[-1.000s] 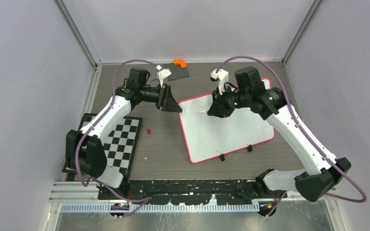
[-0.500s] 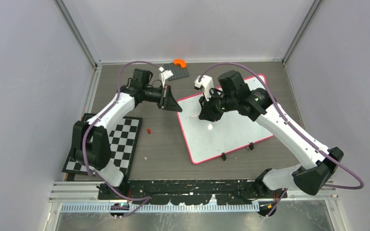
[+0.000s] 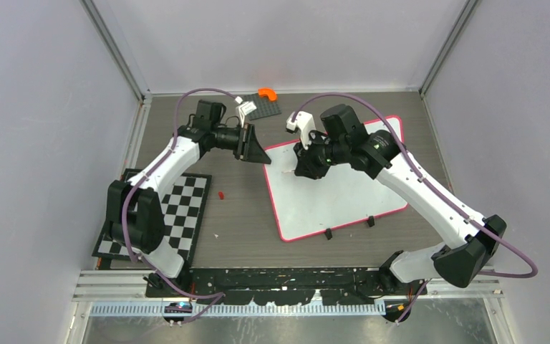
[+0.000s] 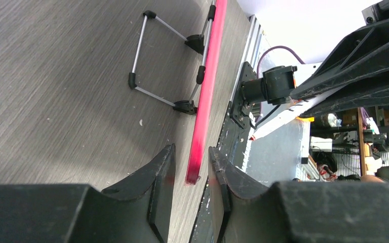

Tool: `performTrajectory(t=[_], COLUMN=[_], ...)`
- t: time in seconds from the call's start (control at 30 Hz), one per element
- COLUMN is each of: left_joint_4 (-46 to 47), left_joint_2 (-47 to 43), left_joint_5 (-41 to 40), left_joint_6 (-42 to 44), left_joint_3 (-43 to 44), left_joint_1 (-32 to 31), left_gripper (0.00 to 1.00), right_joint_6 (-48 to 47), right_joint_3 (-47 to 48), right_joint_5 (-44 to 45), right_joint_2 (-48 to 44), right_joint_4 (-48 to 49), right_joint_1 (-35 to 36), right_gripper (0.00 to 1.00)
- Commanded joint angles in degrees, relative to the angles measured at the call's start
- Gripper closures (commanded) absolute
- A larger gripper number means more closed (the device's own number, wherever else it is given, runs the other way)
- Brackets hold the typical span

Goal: Write a sentence on the whiteboard

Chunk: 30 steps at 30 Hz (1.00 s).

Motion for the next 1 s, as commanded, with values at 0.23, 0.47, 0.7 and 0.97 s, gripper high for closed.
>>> performTrajectory(t=[0.23,0.47,0.7,0.97], left_joint_4=[5.7,6.1,6.3,6.6], left_joint_2=[-0.9,-1.1,-1.4,-1.8], left_joint_5=[-0.1,0.1,0.8,1.9], left_joint_6=[-3.4,-2.7,-1.5,-0.7], left_joint_3=[0.6,-0.1,-0.7,-1.7], left_joint_1=[0.5,0.5,0.5,0.4], left_gripper=[0.85,1.00,1.00,1.00], right_joint_6=[-2.0,-1.7,-1.6,-2.2], right_joint_3=[4.0,3.3,3.9,4.7], right_joint_5=[1.7,4.2,4.3,4.8], right_joint_2=[2.6,4.0,5.4,7.1], right_joint_4=[2.6,4.3,4.3,3.9], right_joint_1=[1.3,2.8,3.6,4.2], right_gripper=[1.00,1.00,1.00,1.00])
